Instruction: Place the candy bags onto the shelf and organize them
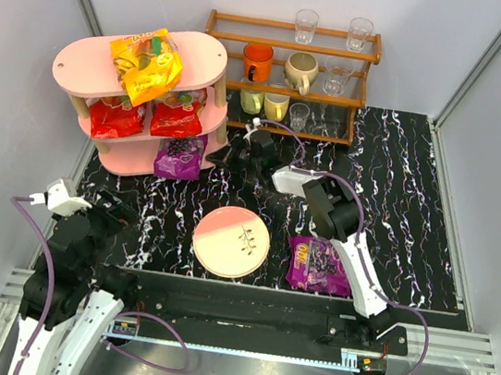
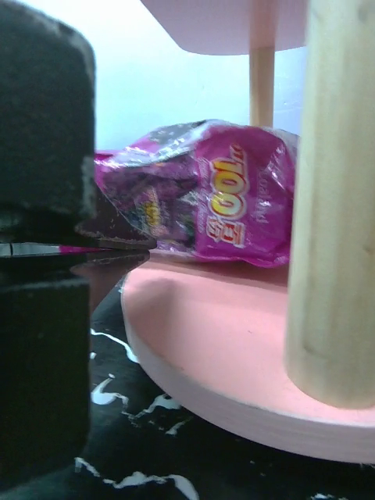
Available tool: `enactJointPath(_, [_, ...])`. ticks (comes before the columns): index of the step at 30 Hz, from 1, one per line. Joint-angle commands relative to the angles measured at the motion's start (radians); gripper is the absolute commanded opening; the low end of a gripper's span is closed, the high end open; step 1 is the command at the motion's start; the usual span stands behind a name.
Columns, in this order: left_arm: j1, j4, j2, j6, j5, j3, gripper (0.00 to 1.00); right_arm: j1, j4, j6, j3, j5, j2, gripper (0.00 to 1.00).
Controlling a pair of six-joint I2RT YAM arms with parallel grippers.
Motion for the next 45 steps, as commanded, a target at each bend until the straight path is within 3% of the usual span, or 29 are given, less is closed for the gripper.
enactJointPath(1, [-0.003, 0.008, -0.019, 0.000, -0.012, 0.042, 0.99, 0.004, 0.045, -0.062, -0.072, 0.036, -0.163, 0.04])
enactJointPath(8, [-0.003, 0.002, -0.030, -0.007, -0.009, 0.043, 0.99, 0.010, 0.099, -0.015, -0.102, 0.022, -0.158, 0.02])
enactJointPath(26, [-0.003, 0.002, -0.018, 0.011, -0.004, 0.048, 0.99, 0.087, -0.068, -0.010, 0.177, 0.103, 0.005, 0.00])
enactJointPath(32, [-0.003, 0.002, -0.016, 0.019, -0.004, 0.051, 0.99, 0.122, -0.055, 0.019, 0.208, 0.117, 0.051, 0.00])
enactJointPath(39, [-0.003, 0.002, 0.028, -0.021, -0.020, 0.036, 0.99, 0.090, 0.045, -0.004, 0.011, 0.088, -0.104, 0.04])
enactJointPath(42, [-0.003, 0.040, 0.092, -0.044, -0.004, -0.004, 0.99, 0.056, 0.129, -0.012, -0.183, 0.061, -0.245, 0.24])
enactJointPath(45, [-0.003, 0.176, 0.123, -0.075, 0.051, -0.096, 0.99, 0.013, 0.159, -0.073, -0.381, 0.057, -0.409, 0.35])
